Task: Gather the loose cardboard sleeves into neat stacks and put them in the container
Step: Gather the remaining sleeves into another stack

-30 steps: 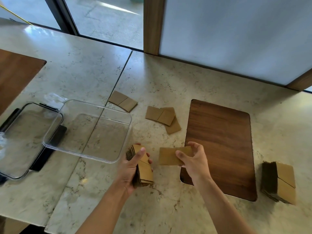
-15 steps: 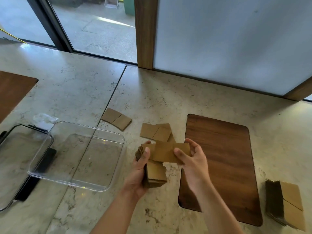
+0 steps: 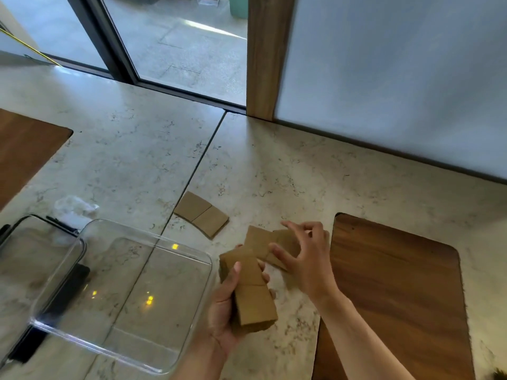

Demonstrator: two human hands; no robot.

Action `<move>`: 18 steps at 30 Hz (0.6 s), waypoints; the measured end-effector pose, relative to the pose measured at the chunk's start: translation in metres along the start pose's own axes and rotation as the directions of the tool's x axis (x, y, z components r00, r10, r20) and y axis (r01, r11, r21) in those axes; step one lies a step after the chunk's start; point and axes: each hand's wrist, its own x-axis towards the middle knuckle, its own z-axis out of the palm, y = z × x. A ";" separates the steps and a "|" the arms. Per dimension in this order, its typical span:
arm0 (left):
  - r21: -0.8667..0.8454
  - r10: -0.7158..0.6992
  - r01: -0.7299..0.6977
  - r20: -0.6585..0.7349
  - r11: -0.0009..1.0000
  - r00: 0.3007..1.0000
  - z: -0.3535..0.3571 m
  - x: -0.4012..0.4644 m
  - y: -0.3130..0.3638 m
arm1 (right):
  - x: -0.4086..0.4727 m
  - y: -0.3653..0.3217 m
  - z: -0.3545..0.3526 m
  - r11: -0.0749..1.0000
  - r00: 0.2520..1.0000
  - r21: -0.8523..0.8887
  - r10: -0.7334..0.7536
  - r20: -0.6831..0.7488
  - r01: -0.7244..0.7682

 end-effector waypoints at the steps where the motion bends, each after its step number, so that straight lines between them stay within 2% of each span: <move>1: 0.000 0.034 -0.034 -0.031 0.999 0.999 -0.001 0.003 0.001 | 0.006 0.000 0.006 0.967 0.993 -0.244 -0.054 0.103 0.078; 2: 0.011 0.059 -0.058 -0.049 0.998 0.997 -0.001 0.003 0.001 | 0.008 -0.001 0.009 0.911 0.985 -0.392 -0.072 0.155 0.128; 3: 0.038 0.083 -0.081 -0.062 0.996 0.995 -0.001 0.005 0.000 | 0.010 0.000 0.009 0.893 0.988 -0.434 -0.068 0.137 0.122; 4: 0.071 0.109 -0.104 -0.071 0.992 0.992 -0.003 0.006 -0.001 | 0.011 0.002 0.006 0.917 0.995 -0.388 -0.062 0.083 0.089; 6: 0.107 0.164 -0.156 -0.064 0.982 0.984 -0.001 0.009 -0.005 | 0.011 0.005 -0.010 0.992 0.998 -0.123 0.010 -0.061 -0.018; 7: 0.109 0.185 -0.177 -0.067 0.978 0.981 0.002 0.010 -0.006 | 0.011 0.007 -0.018 0.991 0.989 0.057 0.123 -0.078 -0.118; 8: 0.109 0.200 -0.191 -0.081 0.976 0.976 0.006 0.012 -0.006 | 0.010 0.005 -0.025 0.940 0.968 0.251 0.247 -0.040 -0.230; 9: 0.113 0.211 -0.199 -0.104 0.973 0.972 0.010 0.015 -0.006 | 0.008 0.000 -0.030 0.821 0.929 0.454 0.367 0.045 -0.347; 10: 0.126 0.221 -0.205 -0.133 0.971 0.966 0.014 0.018 -0.005 | 0.006 -0.008 -0.030 0.688 0.892 0.585 0.427 0.152 -0.429; 11: 0.143 0.228 -0.206 -0.160 0.968 0.961 0.017 0.020 -0.004 | 0.001 -0.018 -0.025 0.637 0.880 0.618 0.422 0.219 -0.460; 12: 0.153 0.226 -0.201 -0.170 0.968 0.959 0.021 0.022 -0.003 | -0.005 -0.026 -0.017 0.674 0.886 0.578 0.389 0.251 -0.460; 13: 0.151 0.218 -0.195 -0.159 0.969 0.963 0.024 0.023 -0.001 | -0.012 -0.031 -0.006 0.810 0.917 0.436 0.308 0.253 -0.392; 14: 0.153 0.201 -0.179 -0.141 0.972 0.970 0.026 0.024 0.003 | -0.020 -0.034 0.007 0.950 0.954 0.216 0.170 0.247 -0.226; 15: 0.164 0.175 -0.153 -0.131 0.975 0.976 0.028 0.024 0.007 | -0.021 -0.034 0.014 0.996 0.965 0.001 0.082 0.250 -0.085; 16: 0.184 0.150 -0.124 -0.137 0.975 0.979 0.029 0.023 0.011 | -0.016 -0.034 0.016 0.997 0.968 -0.072 0.031 0.250 -0.013; 17: 0.203 0.132 -0.100 -0.153 0.974 0.979 0.029 0.022 0.015 | -0.006 -0.036 0.015 0.999 0.971 0.006 0.041 0.235 -0.044; 18: 0.218 0.122 -0.084 -0.164 0.972 0.979 0.028 0.022 0.018 | 0.007 -0.043 0.013 0.979 0.970 0.157 0.096 0.225 -0.133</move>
